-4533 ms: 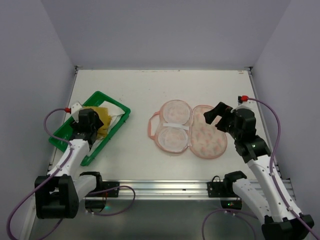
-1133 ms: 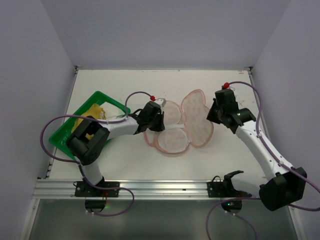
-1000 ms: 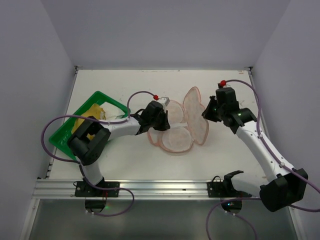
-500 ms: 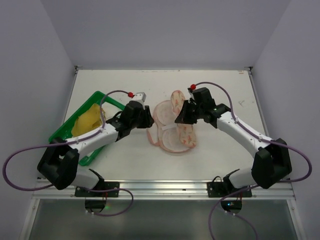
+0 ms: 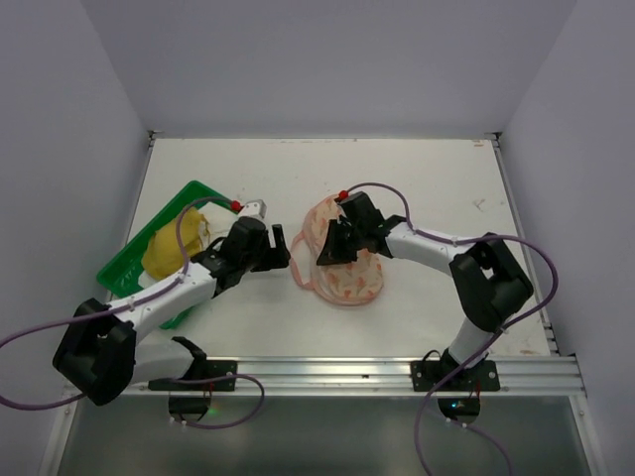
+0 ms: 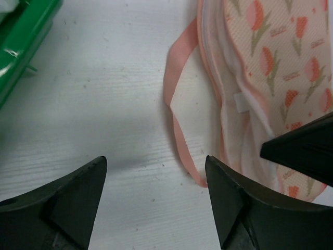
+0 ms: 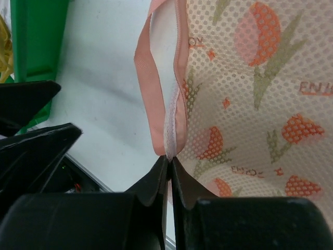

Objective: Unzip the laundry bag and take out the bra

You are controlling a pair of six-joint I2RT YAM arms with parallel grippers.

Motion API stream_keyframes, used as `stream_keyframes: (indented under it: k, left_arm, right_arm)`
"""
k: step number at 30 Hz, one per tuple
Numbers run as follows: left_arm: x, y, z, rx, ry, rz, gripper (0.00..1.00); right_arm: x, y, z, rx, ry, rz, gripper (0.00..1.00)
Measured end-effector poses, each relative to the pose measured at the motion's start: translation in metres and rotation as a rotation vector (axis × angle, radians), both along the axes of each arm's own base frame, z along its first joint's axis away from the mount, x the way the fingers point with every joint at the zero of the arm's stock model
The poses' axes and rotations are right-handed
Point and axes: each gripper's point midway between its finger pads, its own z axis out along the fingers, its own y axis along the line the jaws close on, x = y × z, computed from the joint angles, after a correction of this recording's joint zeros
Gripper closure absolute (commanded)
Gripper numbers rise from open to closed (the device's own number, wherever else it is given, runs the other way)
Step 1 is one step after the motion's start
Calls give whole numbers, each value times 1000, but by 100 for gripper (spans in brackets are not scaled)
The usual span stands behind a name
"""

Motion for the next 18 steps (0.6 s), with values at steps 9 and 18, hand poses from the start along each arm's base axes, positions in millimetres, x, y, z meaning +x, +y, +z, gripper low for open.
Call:
stream_keyframes:
  k: [9,18]
  left_arm:
    - [2,17,53,-38,-152,70,0]
    - [-8,52,134,-49,-364,147,0]
  right_arm:
    - [-3,11,0,23,5,15,31]
    - [-1,-16,63,-14,-187,-20,1]
